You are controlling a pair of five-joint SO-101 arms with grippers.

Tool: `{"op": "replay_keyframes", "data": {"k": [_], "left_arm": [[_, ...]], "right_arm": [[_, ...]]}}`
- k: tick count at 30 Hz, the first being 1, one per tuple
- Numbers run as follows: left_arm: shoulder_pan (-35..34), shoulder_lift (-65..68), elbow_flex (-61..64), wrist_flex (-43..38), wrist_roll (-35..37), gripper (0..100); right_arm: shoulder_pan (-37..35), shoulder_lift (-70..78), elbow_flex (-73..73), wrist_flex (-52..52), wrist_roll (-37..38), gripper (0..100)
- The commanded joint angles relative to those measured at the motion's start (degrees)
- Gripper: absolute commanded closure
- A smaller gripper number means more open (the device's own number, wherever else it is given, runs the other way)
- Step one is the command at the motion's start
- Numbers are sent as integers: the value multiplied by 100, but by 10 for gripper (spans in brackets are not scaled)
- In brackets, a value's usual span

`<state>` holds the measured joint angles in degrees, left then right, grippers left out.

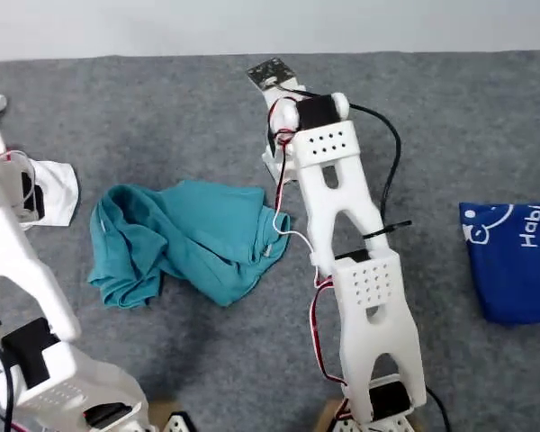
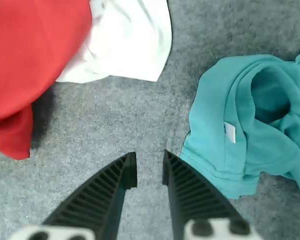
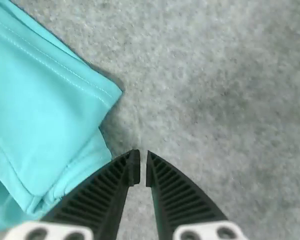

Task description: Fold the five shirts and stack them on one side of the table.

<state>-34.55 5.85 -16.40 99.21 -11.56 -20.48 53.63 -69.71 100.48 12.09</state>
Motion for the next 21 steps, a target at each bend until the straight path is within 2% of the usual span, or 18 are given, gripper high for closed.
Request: {"op": "replay_keyframes", "data": {"k": [1,3,8,21], "left_arm": [[-26,-255,66,-9,44,938],[-18,-255,163,-53,44,960],[-35,-255,224,-79,44,965],[-35,-246,347,-88,44,967]], "right_arm": [[-224,101,-545,189,0,948],[-347,215,-615,189,-123,898],[-558,374,-615,171,-1125,742],[-866,1077,-607,-637,-1178,768]]}}
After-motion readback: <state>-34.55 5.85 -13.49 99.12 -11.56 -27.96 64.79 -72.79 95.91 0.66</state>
